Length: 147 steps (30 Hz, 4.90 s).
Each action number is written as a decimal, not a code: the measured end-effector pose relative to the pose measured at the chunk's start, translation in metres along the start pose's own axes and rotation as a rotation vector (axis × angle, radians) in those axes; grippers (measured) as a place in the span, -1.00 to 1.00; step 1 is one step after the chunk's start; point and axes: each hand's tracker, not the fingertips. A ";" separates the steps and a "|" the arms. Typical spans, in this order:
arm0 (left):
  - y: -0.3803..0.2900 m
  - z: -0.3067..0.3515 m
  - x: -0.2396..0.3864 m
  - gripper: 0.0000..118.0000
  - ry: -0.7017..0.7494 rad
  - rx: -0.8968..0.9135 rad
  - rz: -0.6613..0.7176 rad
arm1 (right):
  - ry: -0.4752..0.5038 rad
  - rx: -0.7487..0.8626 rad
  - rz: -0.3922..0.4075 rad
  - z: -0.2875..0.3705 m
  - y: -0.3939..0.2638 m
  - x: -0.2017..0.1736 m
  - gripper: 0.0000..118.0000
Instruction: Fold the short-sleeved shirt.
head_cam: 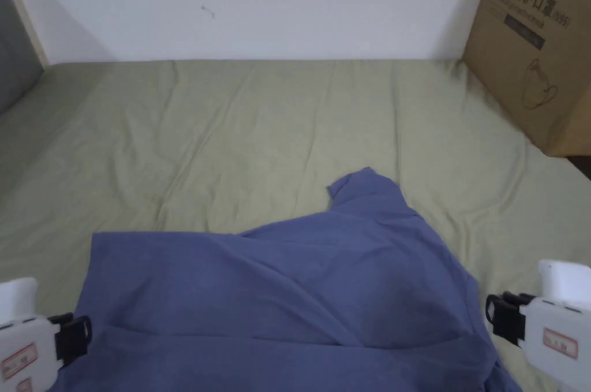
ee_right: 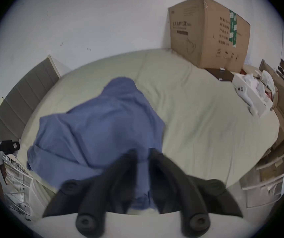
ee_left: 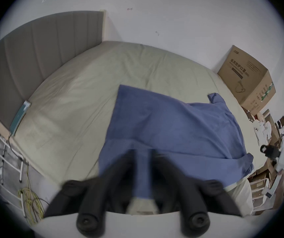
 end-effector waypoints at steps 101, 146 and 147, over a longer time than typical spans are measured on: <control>-0.011 -0.049 -0.065 0.35 0.141 -0.117 0.070 | -0.079 -0.221 0.086 -0.024 -0.063 0.005 0.26; -0.044 -0.090 -0.122 -0.89 -0.342 -0.164 0.804 | 0.200 -0.053 0.167 -0.004 -0.041 -0.124 -1.00; -0.039 -0.081 -0.117 -0.89 -0.349 -0.137 0.781 | 0.191 -0.043 0.161 -0.001 -0.041 -0.123 -1.00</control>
